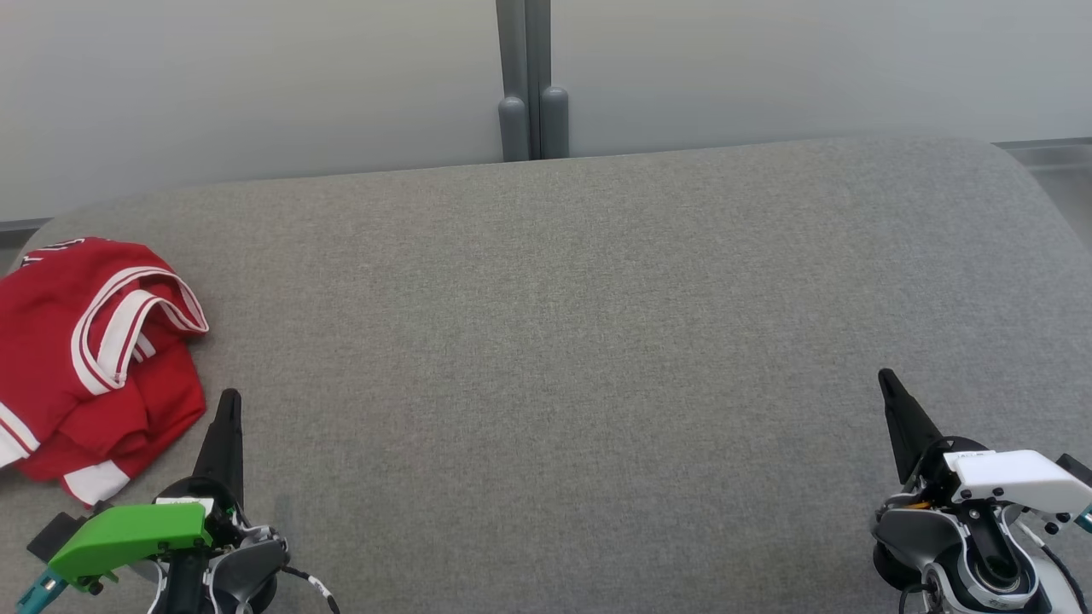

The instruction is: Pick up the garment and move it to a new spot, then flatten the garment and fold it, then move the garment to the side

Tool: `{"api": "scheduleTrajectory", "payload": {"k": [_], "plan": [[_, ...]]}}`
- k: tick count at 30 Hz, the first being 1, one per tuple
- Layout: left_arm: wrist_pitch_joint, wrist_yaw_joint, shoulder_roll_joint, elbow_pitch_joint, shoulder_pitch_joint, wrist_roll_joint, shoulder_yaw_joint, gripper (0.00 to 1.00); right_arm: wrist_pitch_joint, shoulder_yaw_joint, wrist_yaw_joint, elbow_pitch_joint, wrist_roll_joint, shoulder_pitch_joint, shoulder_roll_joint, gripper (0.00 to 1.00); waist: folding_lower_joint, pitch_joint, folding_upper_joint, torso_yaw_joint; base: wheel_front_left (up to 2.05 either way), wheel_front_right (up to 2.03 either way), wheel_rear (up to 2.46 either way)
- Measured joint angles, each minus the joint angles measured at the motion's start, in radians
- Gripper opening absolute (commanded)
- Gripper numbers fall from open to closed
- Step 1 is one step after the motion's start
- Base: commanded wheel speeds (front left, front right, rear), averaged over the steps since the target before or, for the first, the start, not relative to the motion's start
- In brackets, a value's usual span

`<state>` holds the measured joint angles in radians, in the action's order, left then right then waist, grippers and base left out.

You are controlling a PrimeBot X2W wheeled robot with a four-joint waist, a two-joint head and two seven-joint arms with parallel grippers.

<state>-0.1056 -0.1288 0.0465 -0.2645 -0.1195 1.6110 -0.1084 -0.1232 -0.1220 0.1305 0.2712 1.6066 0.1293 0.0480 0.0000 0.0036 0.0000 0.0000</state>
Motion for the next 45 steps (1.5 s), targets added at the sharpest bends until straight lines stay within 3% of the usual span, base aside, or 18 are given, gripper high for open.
{"api": "scheduleTrajectory", "payload": {"k": [29,30,45], "plan": [[0.000,0.000,0.000,0.000,0.000,0.000,0.000,0.00,0.000,0.000,0.000,0.000,0.000,0.000,0.000,0.00,0.0000,0.000,0.0000,0.000,0.00,0.00,0.00],[0.000,0.000,0.000,0.000,0.000,0.000,0.000,1.00,0.000,0.000,0.000,0.000,0.000,0.000,0.000,1.00,0.0000,0.000,0.0000,0.000,0.00,0.00,0.00],[0.047,0.001,-0.010,-0.061,0.050,-0.027,0.026,1.00,0.047,0.042,0.000,0.046,-0.035,-0.048,-0.008,1.00,0.0001,0.002,0.0000,0.000,0.00,0.00,0.00]]}}
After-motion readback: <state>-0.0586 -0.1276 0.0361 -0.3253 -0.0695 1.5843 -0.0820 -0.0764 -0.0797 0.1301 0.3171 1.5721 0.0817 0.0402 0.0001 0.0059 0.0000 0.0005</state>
